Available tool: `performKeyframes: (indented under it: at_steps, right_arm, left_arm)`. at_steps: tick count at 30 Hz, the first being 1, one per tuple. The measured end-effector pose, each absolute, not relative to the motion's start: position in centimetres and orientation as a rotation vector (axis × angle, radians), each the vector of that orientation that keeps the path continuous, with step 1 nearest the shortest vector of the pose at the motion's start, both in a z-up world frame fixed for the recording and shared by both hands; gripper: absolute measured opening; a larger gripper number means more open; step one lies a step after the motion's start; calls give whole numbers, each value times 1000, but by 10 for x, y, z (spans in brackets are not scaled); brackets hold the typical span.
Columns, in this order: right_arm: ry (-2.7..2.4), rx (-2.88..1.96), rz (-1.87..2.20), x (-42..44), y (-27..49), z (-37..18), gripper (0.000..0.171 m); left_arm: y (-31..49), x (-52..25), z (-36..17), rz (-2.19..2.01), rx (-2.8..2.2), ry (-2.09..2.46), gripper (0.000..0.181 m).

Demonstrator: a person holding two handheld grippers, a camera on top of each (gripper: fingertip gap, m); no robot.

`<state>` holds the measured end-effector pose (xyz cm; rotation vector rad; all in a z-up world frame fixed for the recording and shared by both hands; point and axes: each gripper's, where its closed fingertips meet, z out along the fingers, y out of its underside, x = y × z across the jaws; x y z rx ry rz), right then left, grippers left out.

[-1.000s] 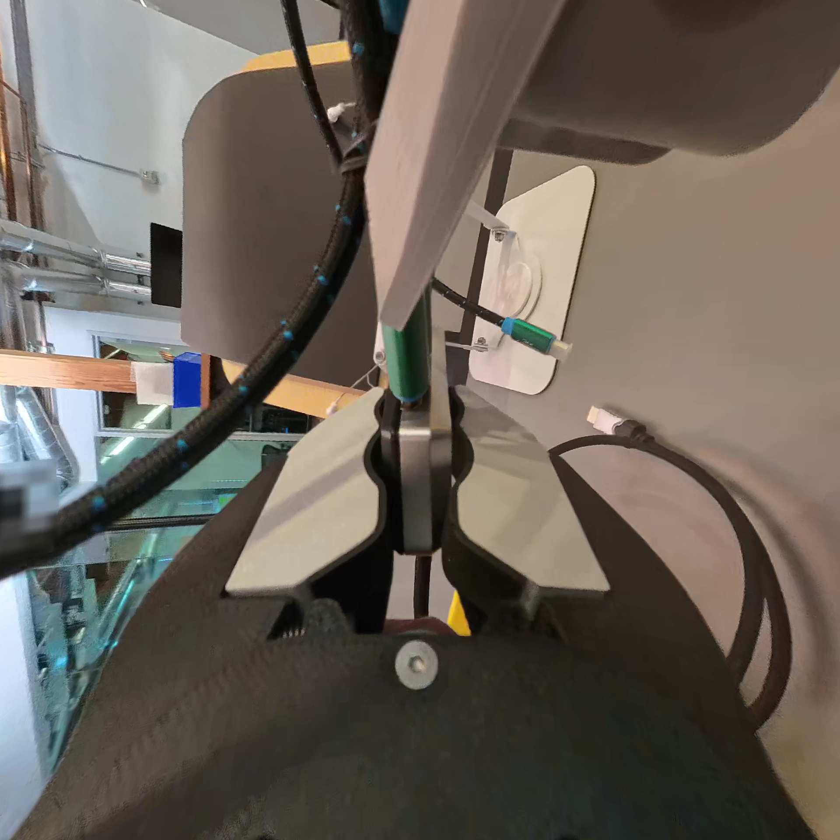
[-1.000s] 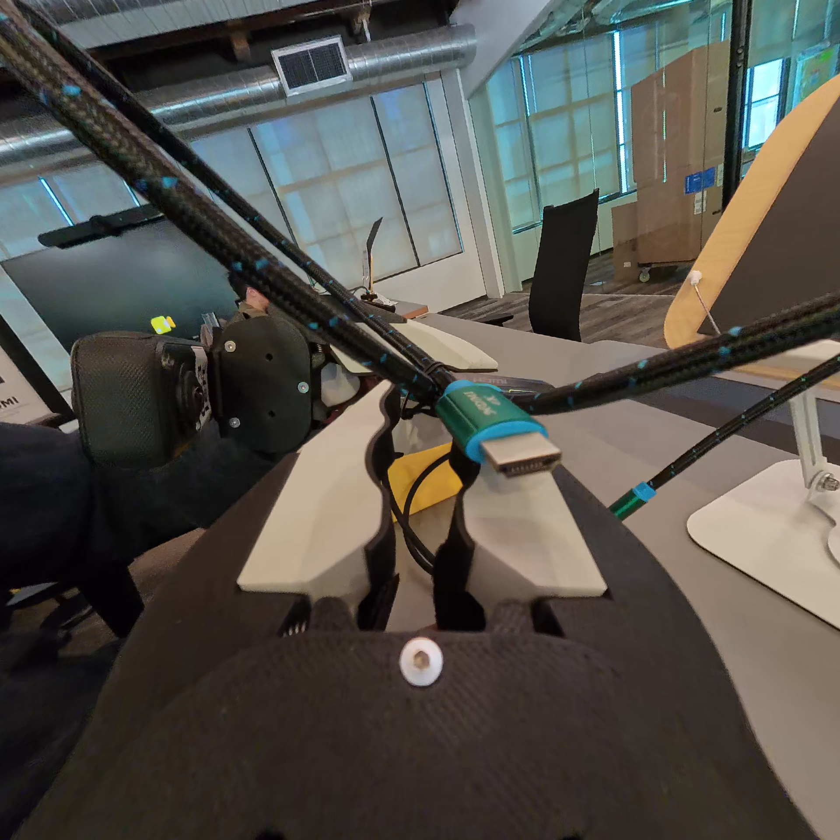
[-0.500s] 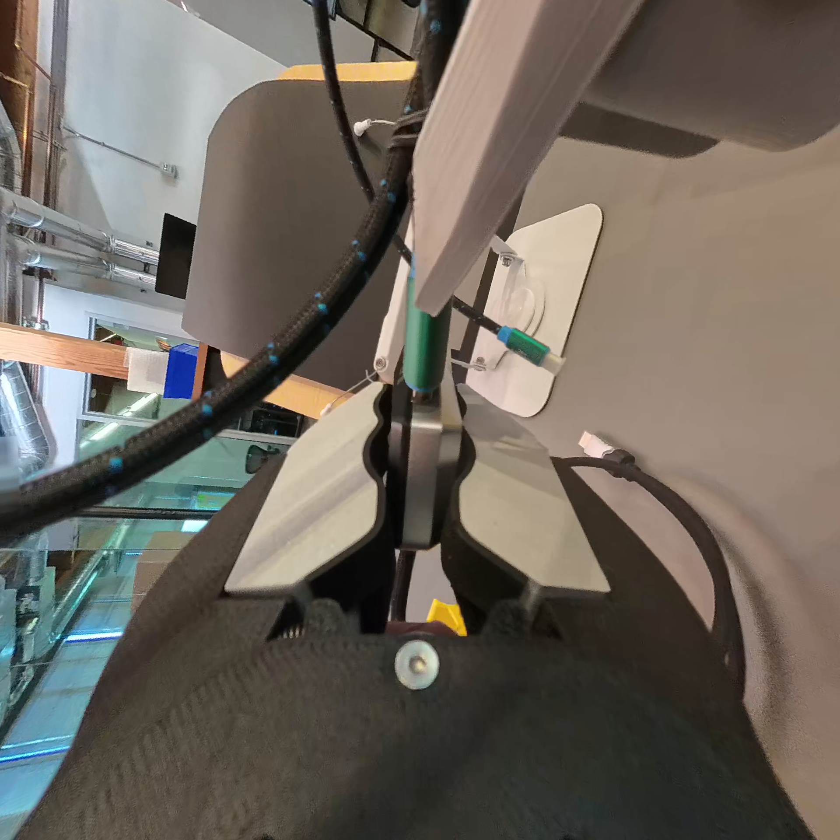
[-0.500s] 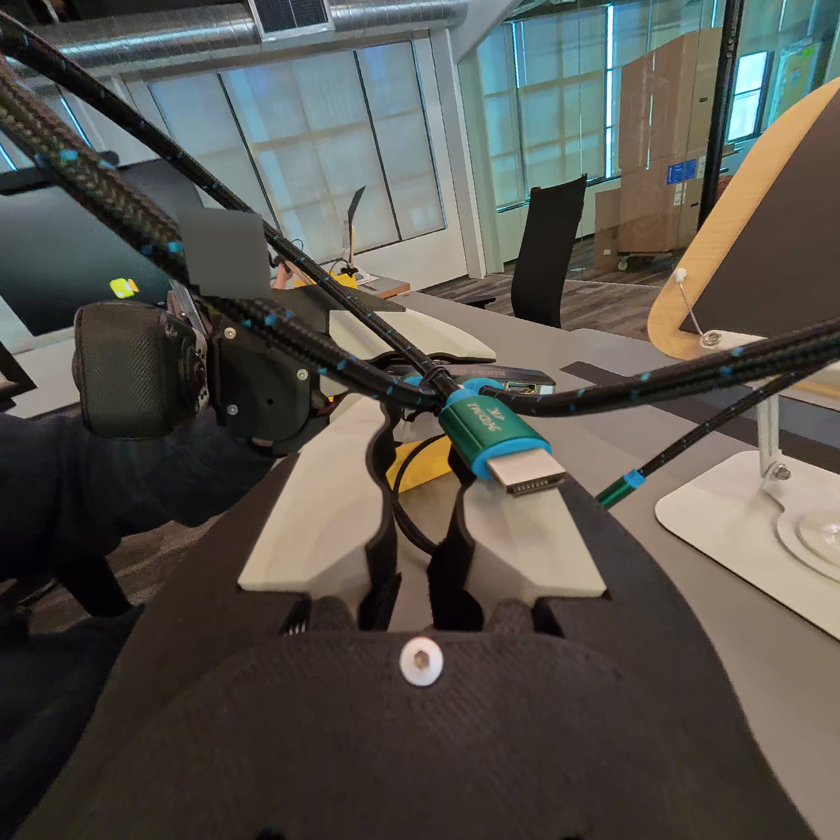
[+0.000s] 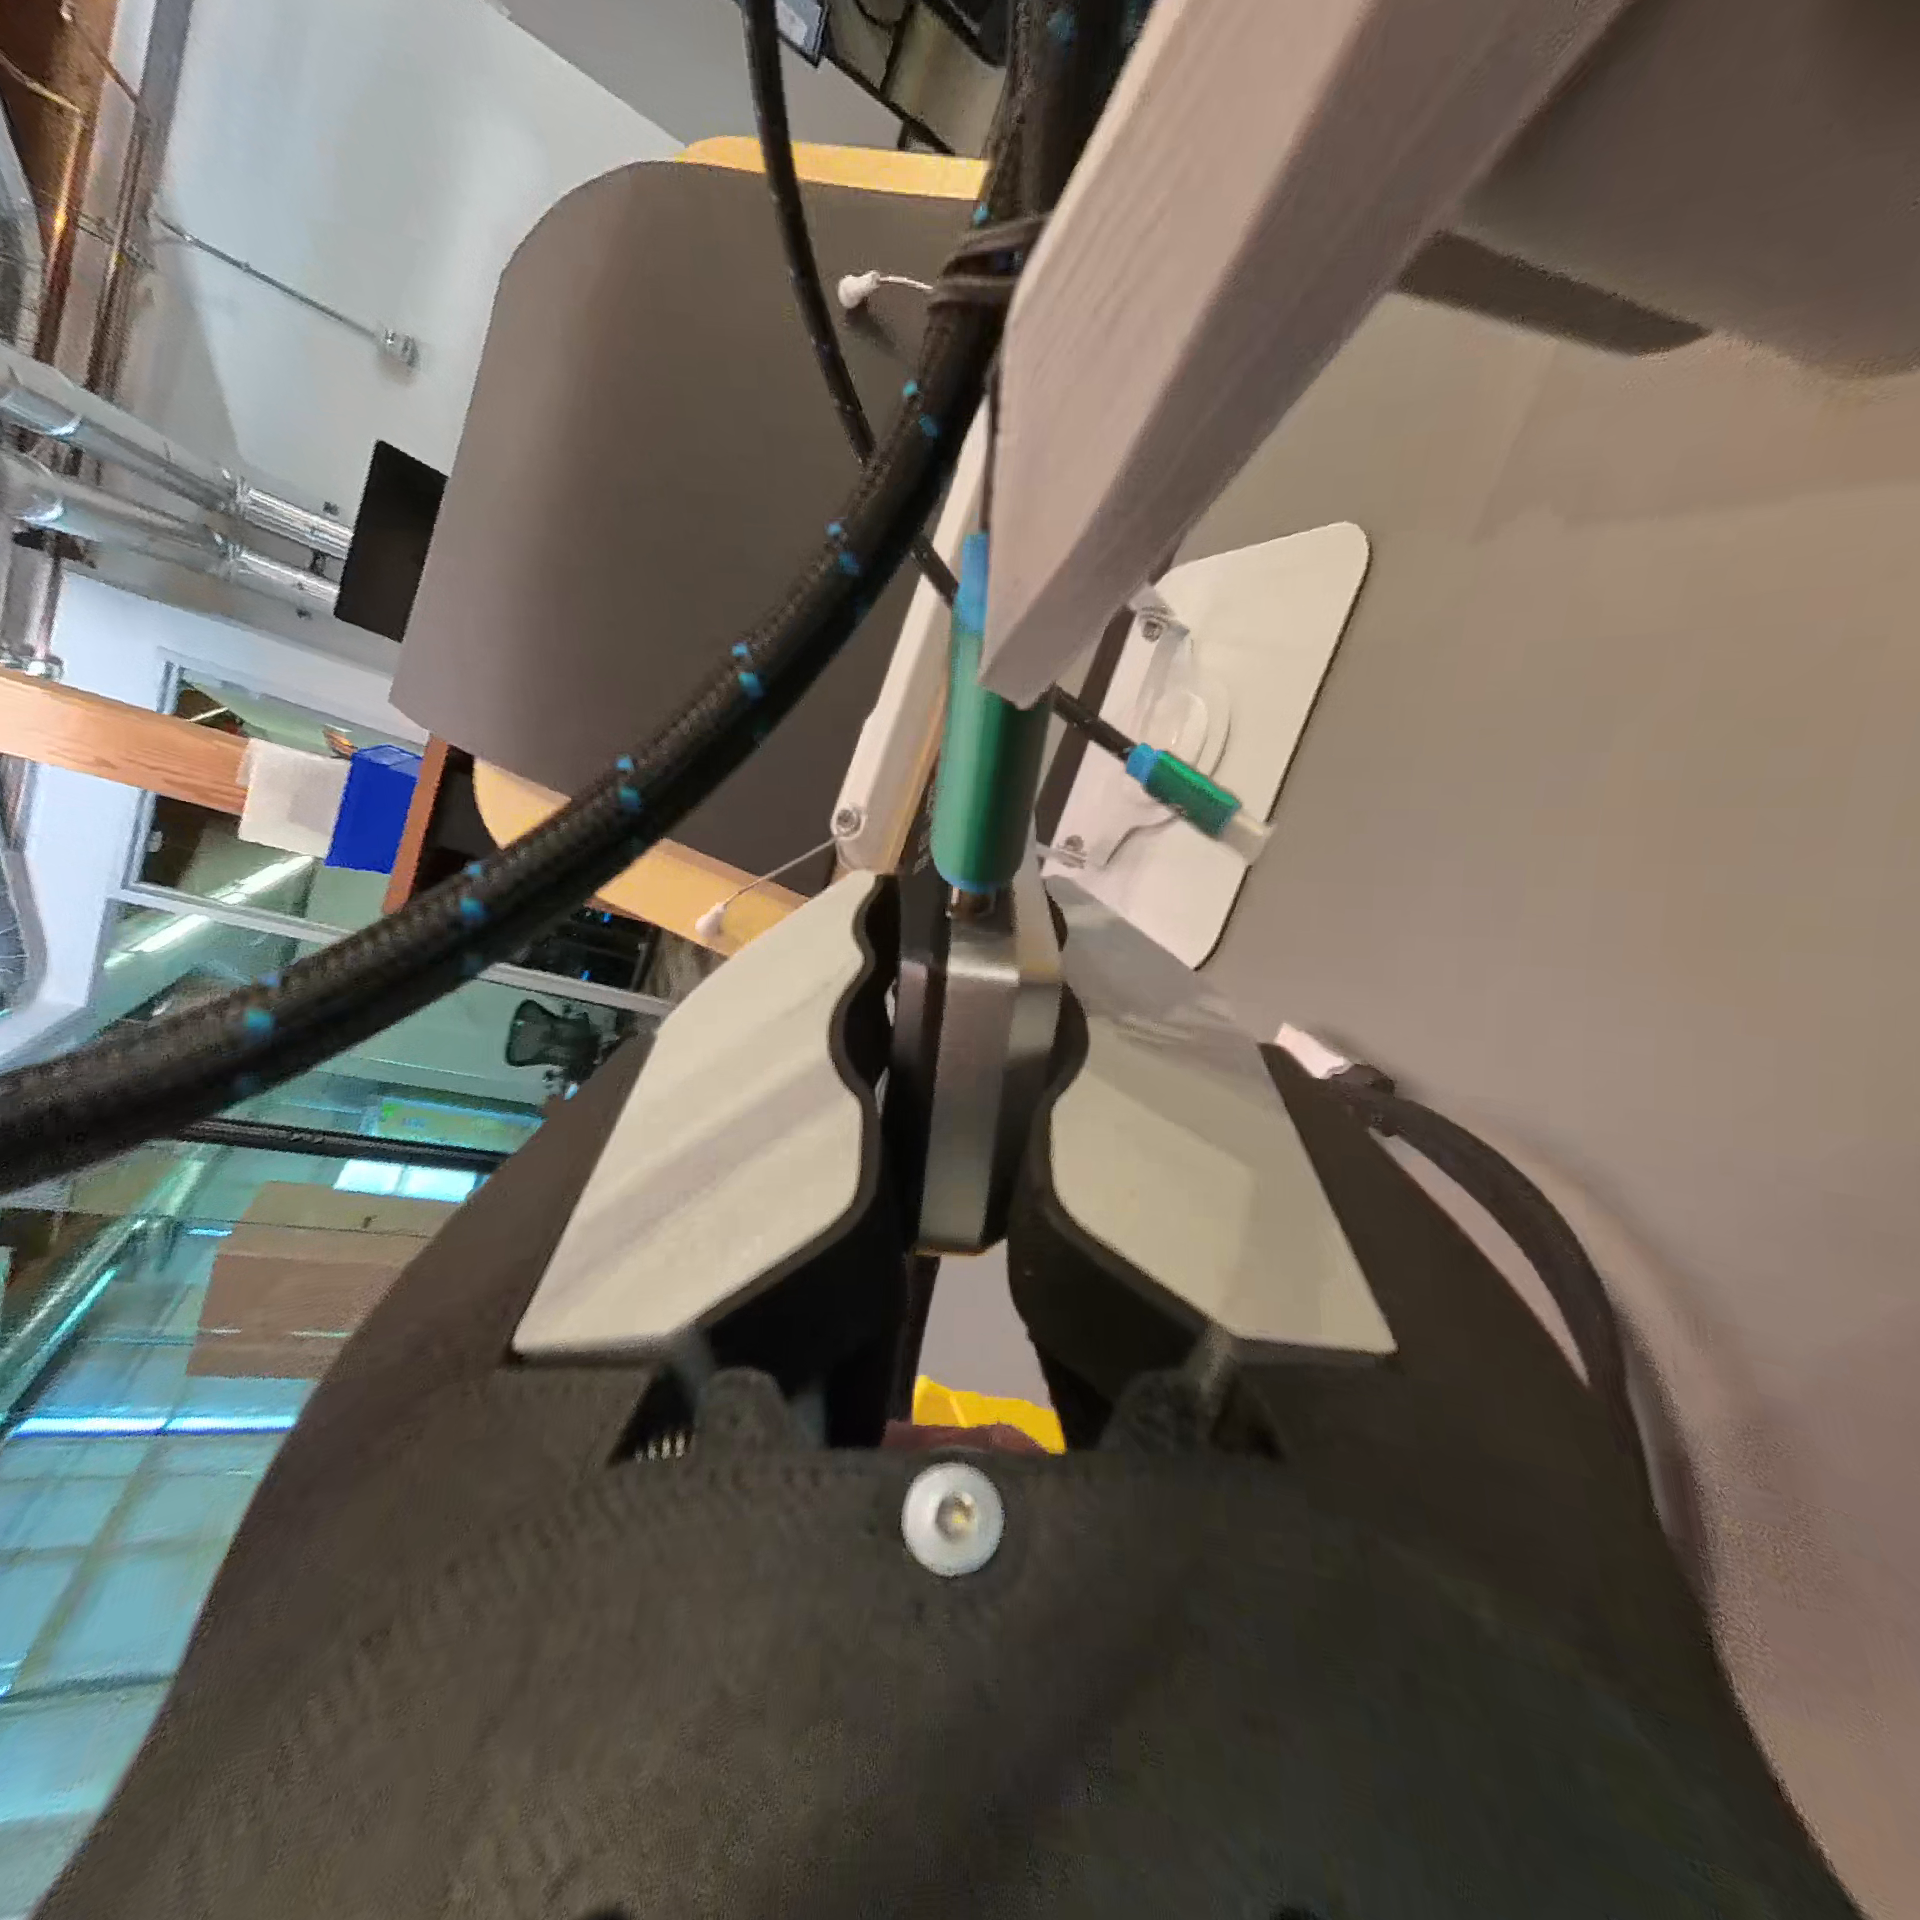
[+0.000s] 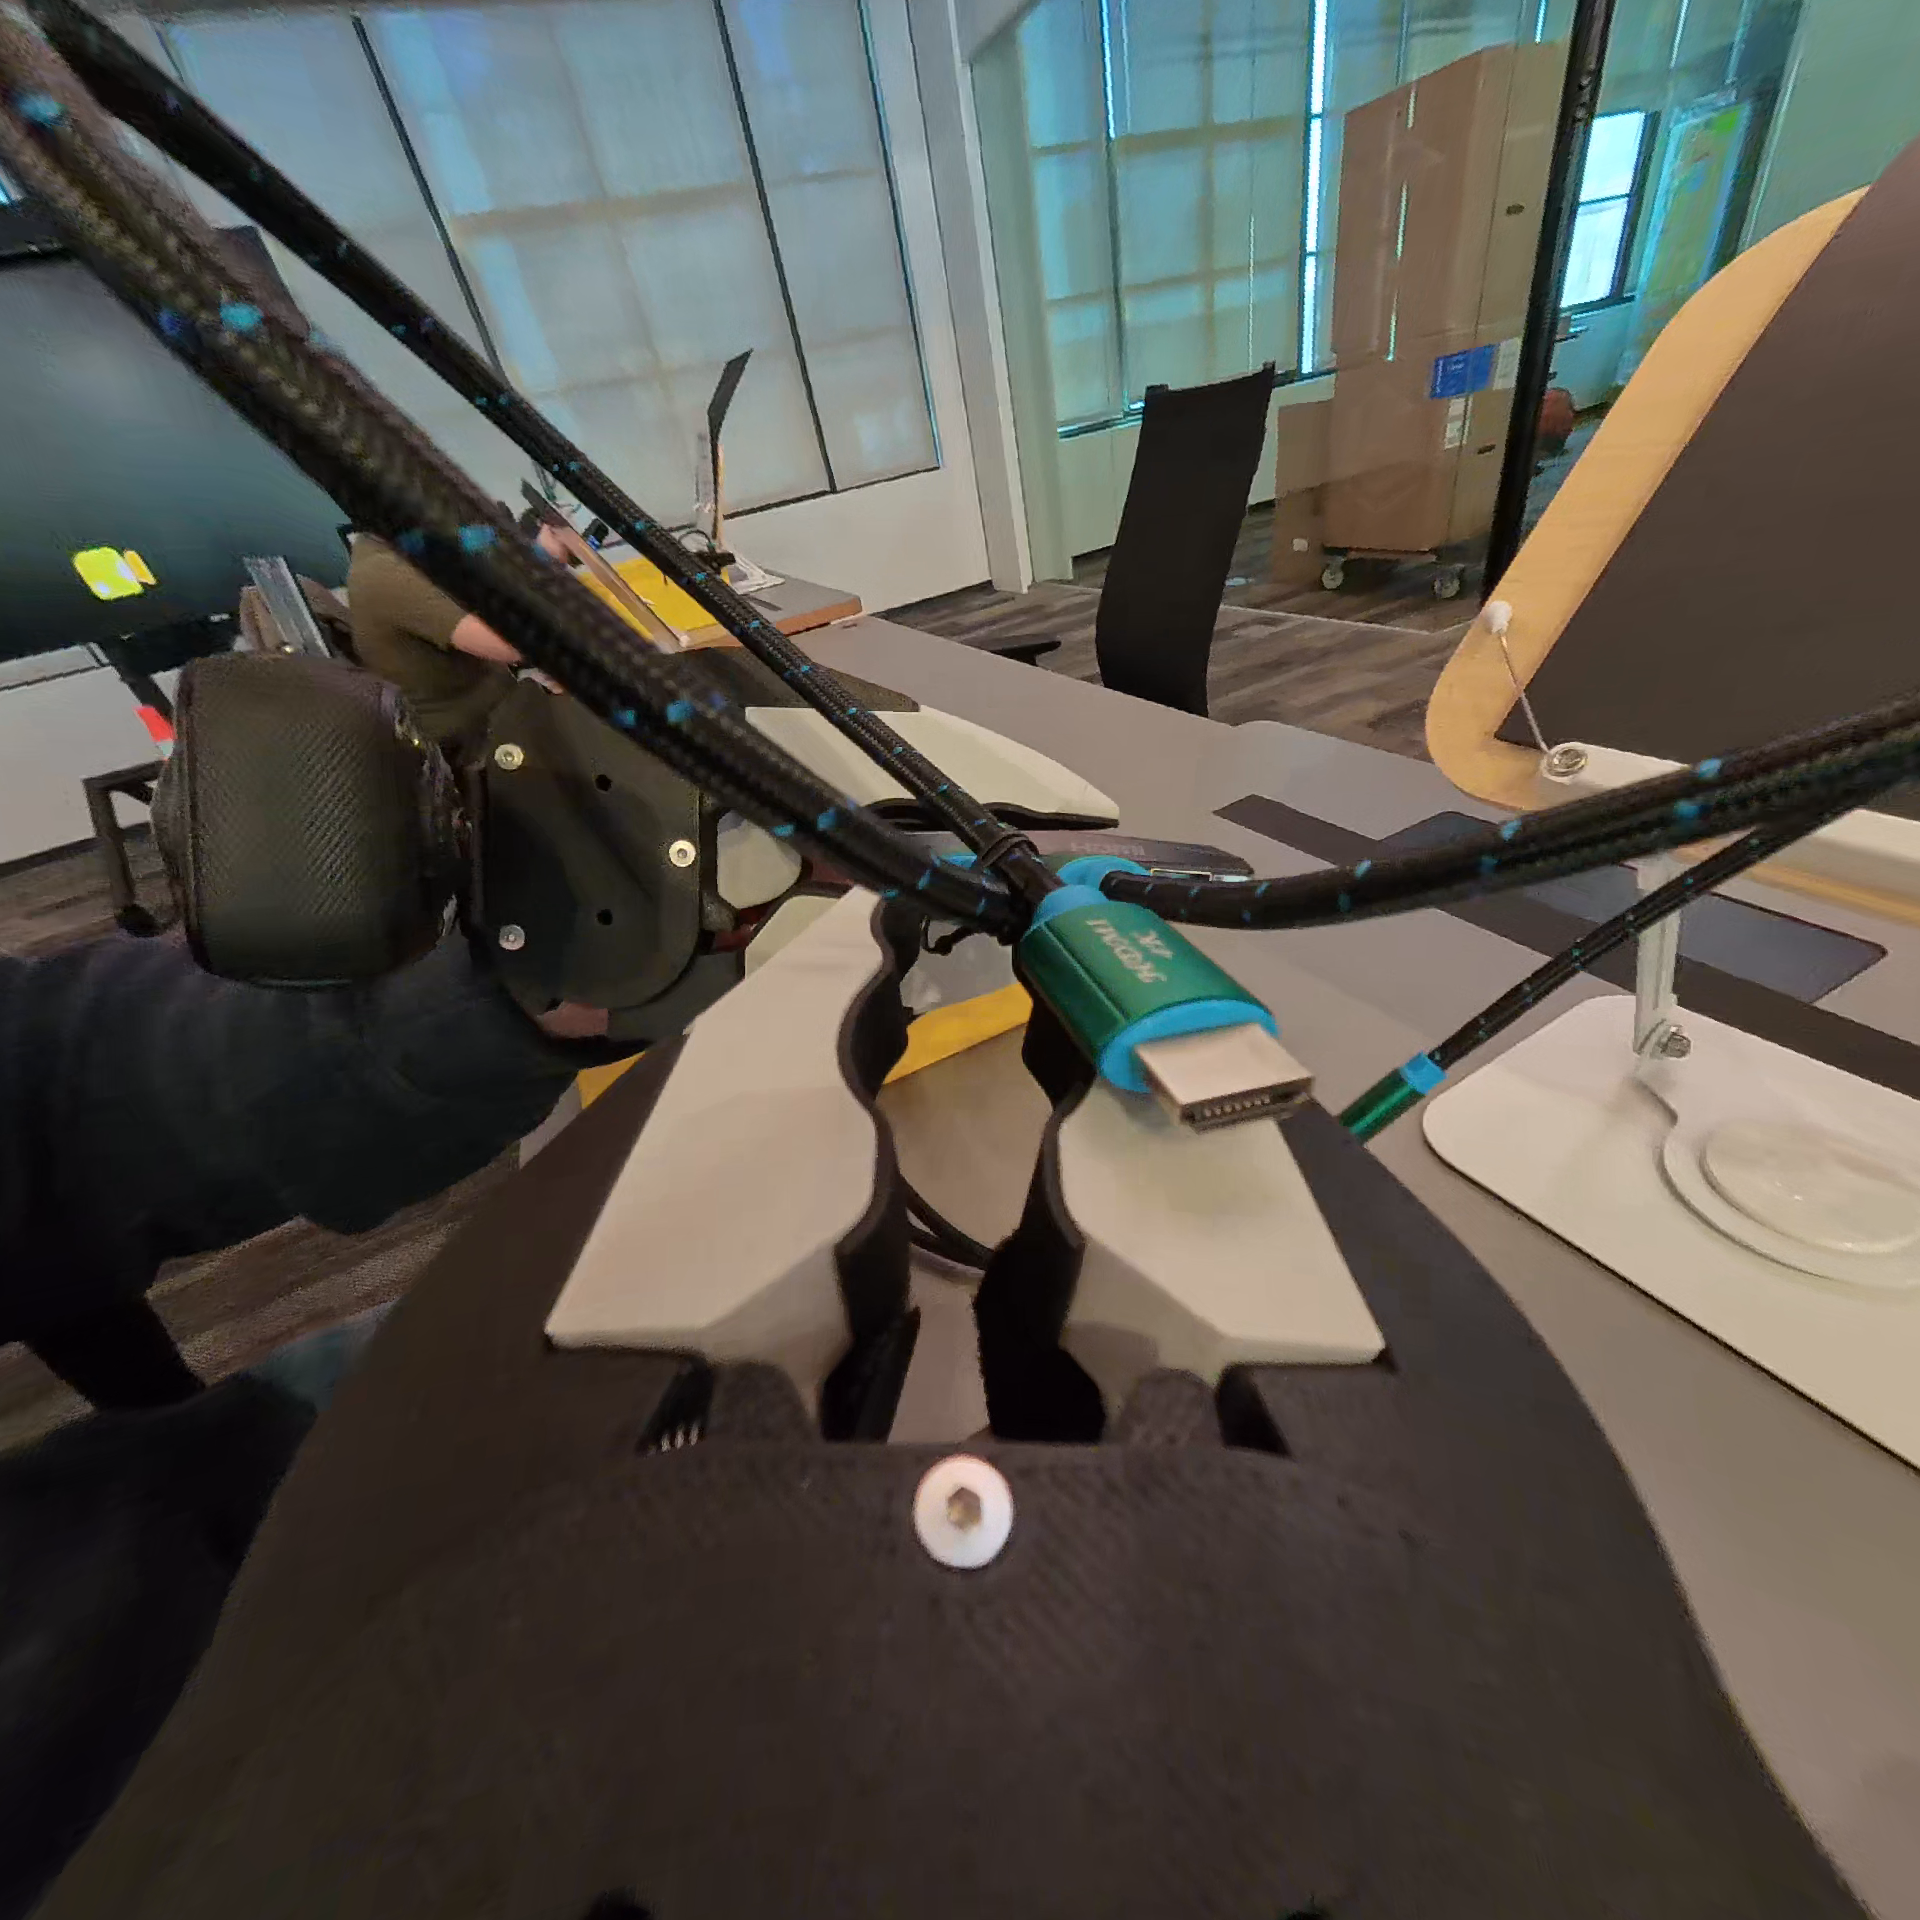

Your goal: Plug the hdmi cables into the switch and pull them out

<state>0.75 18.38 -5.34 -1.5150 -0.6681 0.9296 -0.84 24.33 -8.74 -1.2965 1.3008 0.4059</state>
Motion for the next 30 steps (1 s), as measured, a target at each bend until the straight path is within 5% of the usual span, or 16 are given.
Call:
performKeyframes:
  at_steps: [5, 10, 30]
  right_arm:
    - [-442, -1402, 1089, 82, 192, -20, 17]
    - [-678, -1460, 974, 31, 177, -32, 17]
    - [-629, -1812, 904, 189, 109, -35, 17]
  left_arm:
    - [273, -78, -85, 470, -1478, 1134, 22]
    - [244, -32, -68, 458, -1311, 1294, 23]
    - [246, -75, -102, 378, -1458, 1269, 22]
